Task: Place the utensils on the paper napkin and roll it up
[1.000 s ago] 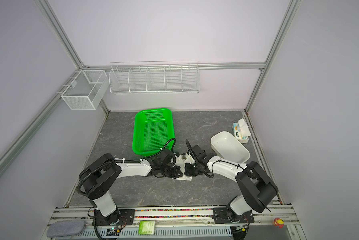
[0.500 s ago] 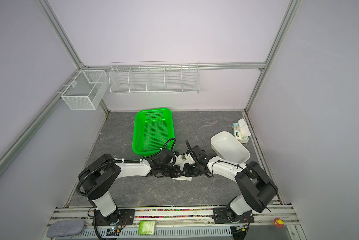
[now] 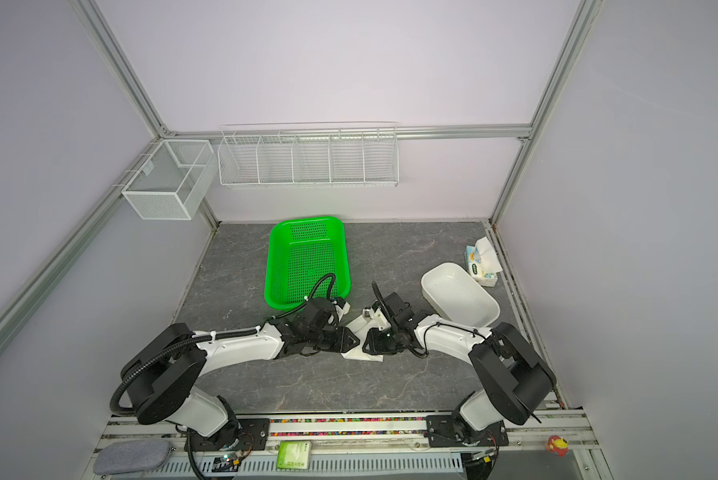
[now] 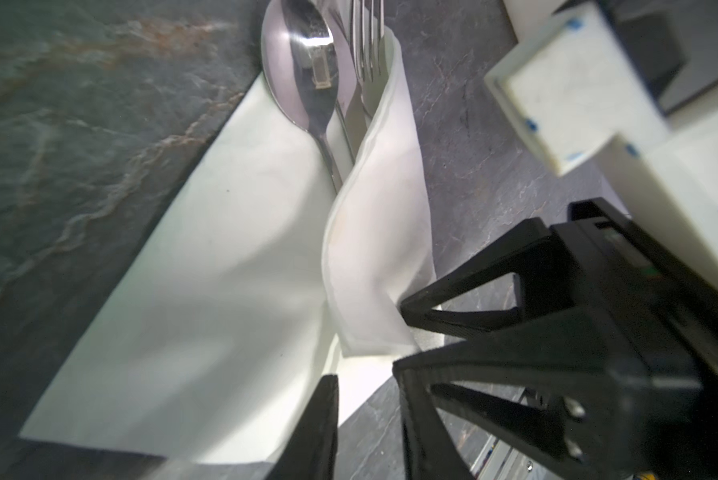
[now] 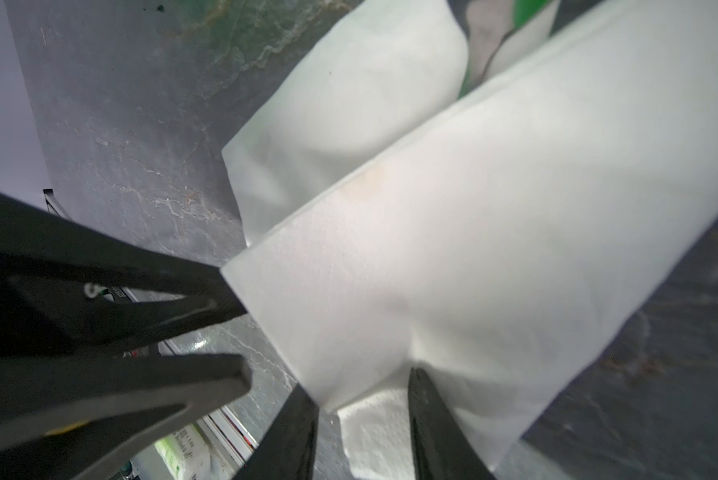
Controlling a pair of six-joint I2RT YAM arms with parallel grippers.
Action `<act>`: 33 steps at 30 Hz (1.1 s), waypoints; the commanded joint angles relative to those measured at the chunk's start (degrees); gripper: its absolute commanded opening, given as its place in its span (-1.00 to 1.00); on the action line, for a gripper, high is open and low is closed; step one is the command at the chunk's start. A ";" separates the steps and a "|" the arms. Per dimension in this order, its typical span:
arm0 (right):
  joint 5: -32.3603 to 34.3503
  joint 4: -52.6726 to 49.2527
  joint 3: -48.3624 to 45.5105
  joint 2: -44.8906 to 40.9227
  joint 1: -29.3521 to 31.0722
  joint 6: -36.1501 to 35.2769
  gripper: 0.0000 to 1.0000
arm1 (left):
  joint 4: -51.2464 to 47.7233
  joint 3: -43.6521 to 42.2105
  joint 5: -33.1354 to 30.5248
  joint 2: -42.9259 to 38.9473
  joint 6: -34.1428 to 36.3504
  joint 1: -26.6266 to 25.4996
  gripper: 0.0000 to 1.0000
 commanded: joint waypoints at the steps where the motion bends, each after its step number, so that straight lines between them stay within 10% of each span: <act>1: -0.52 0.46 -1.00 0.83 0.44 -0.29 -0.22 | 1.24 -0.10 -0.63 -1.23 -0.94 0.72 -0.22; 20: -0.56 0.15 -1.27 0.76 0.46 -0.45 -0.21 | 6.73 3.94 3.05 7.43 -3.56 1.98 -0.06; 33: 1.44 -2.32 -0.09 -3.79 0.30 -0.04 -0.18 | 4.01 2.44 0.64 8.45 -1.51 1.98 -0.99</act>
